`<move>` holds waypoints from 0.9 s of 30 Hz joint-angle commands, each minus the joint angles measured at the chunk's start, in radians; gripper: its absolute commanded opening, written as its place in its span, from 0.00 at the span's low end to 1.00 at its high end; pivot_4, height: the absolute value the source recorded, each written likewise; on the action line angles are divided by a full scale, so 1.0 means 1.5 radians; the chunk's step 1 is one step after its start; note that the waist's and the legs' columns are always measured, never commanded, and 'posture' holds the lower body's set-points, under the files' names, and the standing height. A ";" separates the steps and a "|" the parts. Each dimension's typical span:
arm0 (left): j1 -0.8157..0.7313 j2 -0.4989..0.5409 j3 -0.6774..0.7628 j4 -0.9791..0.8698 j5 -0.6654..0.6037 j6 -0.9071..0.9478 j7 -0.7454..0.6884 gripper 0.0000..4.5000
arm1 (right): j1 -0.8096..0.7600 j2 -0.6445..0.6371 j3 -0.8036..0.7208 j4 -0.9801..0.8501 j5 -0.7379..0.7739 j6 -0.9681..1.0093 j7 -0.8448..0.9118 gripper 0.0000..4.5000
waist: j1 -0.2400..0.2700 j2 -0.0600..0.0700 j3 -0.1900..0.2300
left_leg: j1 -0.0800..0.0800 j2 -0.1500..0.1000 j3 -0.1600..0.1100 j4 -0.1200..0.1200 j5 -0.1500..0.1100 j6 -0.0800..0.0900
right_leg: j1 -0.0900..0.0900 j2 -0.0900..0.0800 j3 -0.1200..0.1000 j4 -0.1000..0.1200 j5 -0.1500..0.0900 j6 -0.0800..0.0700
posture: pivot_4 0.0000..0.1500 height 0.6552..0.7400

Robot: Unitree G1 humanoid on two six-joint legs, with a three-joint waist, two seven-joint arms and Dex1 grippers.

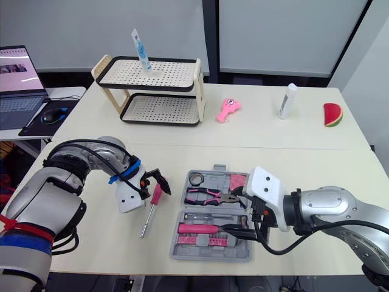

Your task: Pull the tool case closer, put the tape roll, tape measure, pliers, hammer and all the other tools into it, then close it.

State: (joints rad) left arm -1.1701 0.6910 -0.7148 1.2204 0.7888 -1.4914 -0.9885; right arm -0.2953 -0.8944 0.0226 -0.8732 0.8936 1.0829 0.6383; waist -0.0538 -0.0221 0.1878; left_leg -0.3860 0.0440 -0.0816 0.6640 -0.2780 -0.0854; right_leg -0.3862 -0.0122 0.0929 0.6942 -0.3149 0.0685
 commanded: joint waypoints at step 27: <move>-0.140 -0.057 -0.531 -0.022 0.590 0.033 1.084 0.12 | -0.017 -0.026 -0.002 -0.019 0.049 -0.007 -0.019 1.00 | 0.020 -0.003 -0.007 | 0.003 -0.009 0.001 0.000 -0.001 0.002 | 0.007 -0.009 0.001 -0.009 0.001 0.007 | 1.00 0.94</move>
State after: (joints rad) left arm -1.3520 0.5872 -1.4823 1.2021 1.6568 -1.4018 0.6045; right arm -0.3154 -0.9339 0.0241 -0.8890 0.9648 1.0953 0.6082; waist -0.0239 -0.0264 0.1768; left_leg -0.3823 0.0311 -0.0810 0.6634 -0.2791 -0.0822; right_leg -0.3752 -0.0256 0.0943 0.6814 -0.3135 0.0787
